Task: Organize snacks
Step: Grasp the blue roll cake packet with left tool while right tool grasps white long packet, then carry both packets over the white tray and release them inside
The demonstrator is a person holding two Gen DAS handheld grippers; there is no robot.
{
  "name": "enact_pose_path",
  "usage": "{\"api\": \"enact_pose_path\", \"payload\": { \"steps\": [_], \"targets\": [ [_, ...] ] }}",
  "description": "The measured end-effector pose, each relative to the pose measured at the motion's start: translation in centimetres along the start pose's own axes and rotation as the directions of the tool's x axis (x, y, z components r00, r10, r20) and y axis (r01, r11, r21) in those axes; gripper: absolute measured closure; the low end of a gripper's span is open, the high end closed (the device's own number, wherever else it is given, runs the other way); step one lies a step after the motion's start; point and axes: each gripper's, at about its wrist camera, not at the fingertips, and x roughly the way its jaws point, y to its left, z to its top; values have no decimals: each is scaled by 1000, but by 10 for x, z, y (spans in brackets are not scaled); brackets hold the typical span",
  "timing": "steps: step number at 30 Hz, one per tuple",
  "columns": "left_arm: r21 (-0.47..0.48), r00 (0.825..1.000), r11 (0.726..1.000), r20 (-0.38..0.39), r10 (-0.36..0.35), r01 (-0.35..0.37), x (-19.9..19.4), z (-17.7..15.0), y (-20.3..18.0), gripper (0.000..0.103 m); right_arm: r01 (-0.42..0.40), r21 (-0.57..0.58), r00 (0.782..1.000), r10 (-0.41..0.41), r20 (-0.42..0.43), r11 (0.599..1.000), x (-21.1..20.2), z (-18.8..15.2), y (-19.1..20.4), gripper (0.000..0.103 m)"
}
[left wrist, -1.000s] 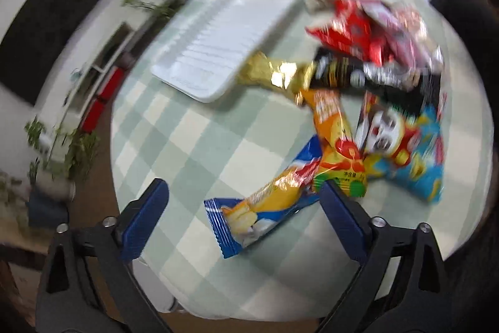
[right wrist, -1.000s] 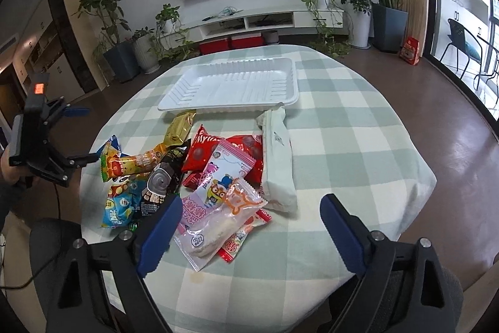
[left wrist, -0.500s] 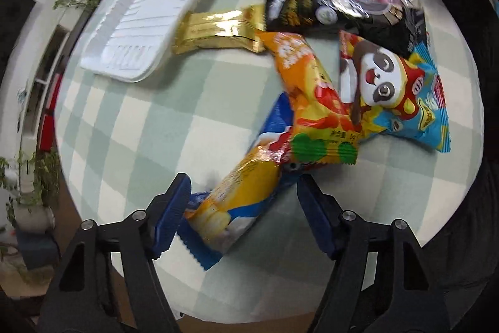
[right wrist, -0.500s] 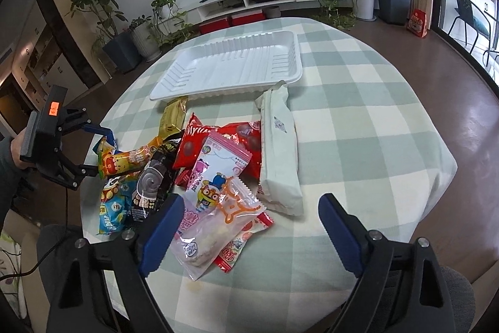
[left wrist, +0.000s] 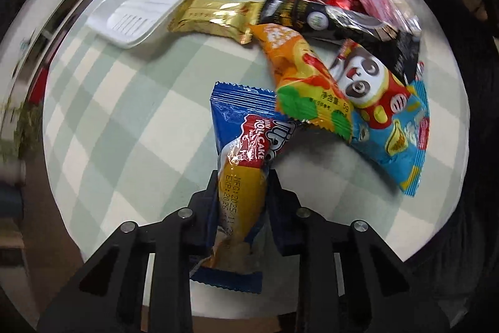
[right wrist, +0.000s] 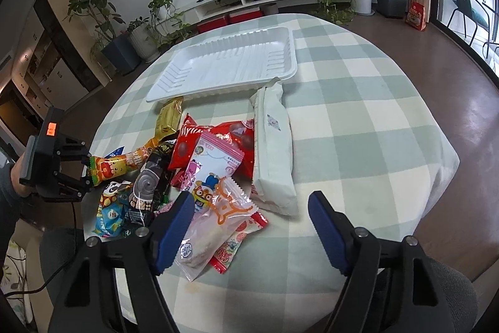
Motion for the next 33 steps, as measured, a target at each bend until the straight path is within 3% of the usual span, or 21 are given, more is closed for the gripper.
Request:
{"api": "enact_pose_path", "payload": {
  "steps": [3,6,9,13,19,25,33],
  "targets": [
    [-133,999,991,34,-5,9,0,-4,6,78,27,-24,1000,-27,-11,999,6,10,-2,28],
    [-266,997,963,80,-21,42,-5,-13,18,78,51,-49,998,-52,-27,997,15,22,-5,28],
    [-377,990,921,134,-51,98,-8,-19,28,78,80,-75,995,-84,-48,994,30,32,-8,34],
    [-454,983,882,174,-55,130,-13,-25,27,78,82,-74,991,-89,-101,994,52,40,-13,46],
    [-522,976,842,218,-25,138,-40,-51,41,78,88,-114,982,-106,-158,990,78,44,-12,51],
    [-528,966,829,255,-51,183,-42,-50,41,78,34,-71,982,-47,-182,997,85,43,-22,70],
    [-545,955,810,292,-60,218,-47,-42,32,78,-13,29,986,18,-167,999,72,37,-38,77]
  ]
}}
